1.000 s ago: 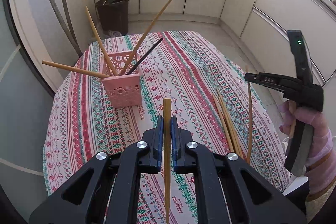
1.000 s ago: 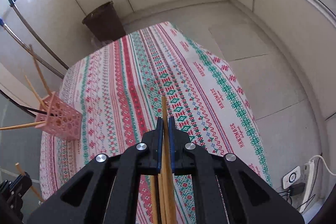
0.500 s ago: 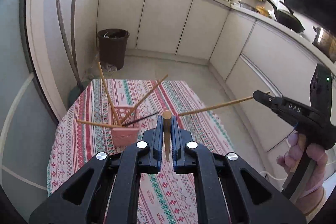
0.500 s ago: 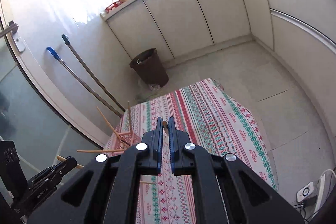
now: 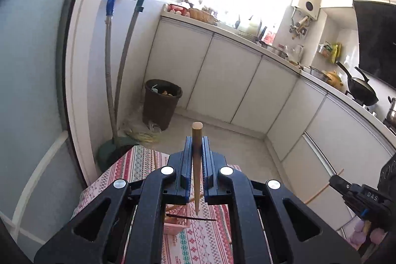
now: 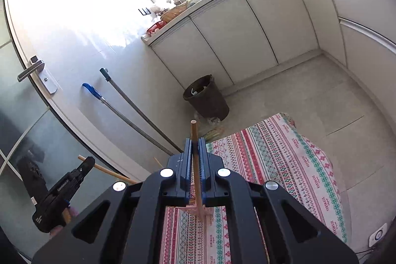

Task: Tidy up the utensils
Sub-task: 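Lift the held chopsticks with both tools and carry them over the pink holder, then open the left tool over the pink holder while the right tool releases its chopstick there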

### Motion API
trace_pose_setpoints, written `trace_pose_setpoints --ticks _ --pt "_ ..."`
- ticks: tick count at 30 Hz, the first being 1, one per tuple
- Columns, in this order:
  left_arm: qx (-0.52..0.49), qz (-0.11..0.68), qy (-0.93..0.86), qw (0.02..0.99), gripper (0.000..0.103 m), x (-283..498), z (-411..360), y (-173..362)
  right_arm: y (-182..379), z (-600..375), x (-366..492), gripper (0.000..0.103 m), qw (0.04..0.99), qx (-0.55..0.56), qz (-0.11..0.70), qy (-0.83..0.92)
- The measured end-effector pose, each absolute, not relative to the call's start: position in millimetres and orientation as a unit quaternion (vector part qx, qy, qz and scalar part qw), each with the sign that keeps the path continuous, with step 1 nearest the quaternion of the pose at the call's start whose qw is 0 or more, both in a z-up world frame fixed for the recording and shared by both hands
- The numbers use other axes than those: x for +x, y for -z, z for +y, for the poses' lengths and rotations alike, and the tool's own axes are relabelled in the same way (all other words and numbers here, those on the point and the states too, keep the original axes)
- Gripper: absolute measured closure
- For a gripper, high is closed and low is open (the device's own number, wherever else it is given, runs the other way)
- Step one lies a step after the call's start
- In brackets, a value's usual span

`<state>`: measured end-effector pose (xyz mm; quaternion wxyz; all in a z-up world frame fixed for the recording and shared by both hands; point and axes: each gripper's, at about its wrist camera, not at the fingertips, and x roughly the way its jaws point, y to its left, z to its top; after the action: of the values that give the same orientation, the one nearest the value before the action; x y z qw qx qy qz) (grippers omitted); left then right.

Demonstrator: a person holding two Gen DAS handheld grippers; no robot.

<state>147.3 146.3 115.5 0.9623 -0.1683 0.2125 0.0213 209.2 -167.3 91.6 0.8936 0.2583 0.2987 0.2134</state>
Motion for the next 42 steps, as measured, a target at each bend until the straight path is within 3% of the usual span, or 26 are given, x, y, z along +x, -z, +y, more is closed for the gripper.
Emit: trace_pose_setpoints --ticks 11,13,16,19,29,33,42 --pt "-0.17 0.276 -0.072 0.943 0.095 182.5 166.5 -74.9 -87.5 -162.6 208.7 0.098 0.885 0.266 0.308 -0.225" --pt "-0.174 0.292 -0.08 0.937 0.079 184.9 169.1 -65.2 -88.4 -161.4 209.3 0.097 0.885 0.267 0.308 -0.226" --pt "-0.186 0.305 -0.088 0.93 0.073 182.1 174.7 -57.8 -92.5 -157.4 207.1 0.097 0.885 0.266 0.304 -0.231" --pt "-0.194 0.297 -0.093 0.93 0.065 175.6 180.4 -61.9 -95.2 -152.4 205.3 0.097 0.885 0.267 0.301 -0.233" --pt "-0.244 0.237 -0.111 0.934 0.058 115.8 200.5 -93.3 -108.1 -118.5 213.0 0.097 0.895 0.269 0.27 -0.232" --pt "-0.24 0.211 -0.129 0.939 0.049 90.1 208.3 -101.3 -102.8 -97.6 226.3 0.097 0.904 0.265 0.255 -0.216" --pt "-0.25 0.216 -0.13 0.935 0.049 90.8 226.2 -97.6 -56.7 -53.7 260.3 0.097 0.914 0.246 0.27 -0.179"
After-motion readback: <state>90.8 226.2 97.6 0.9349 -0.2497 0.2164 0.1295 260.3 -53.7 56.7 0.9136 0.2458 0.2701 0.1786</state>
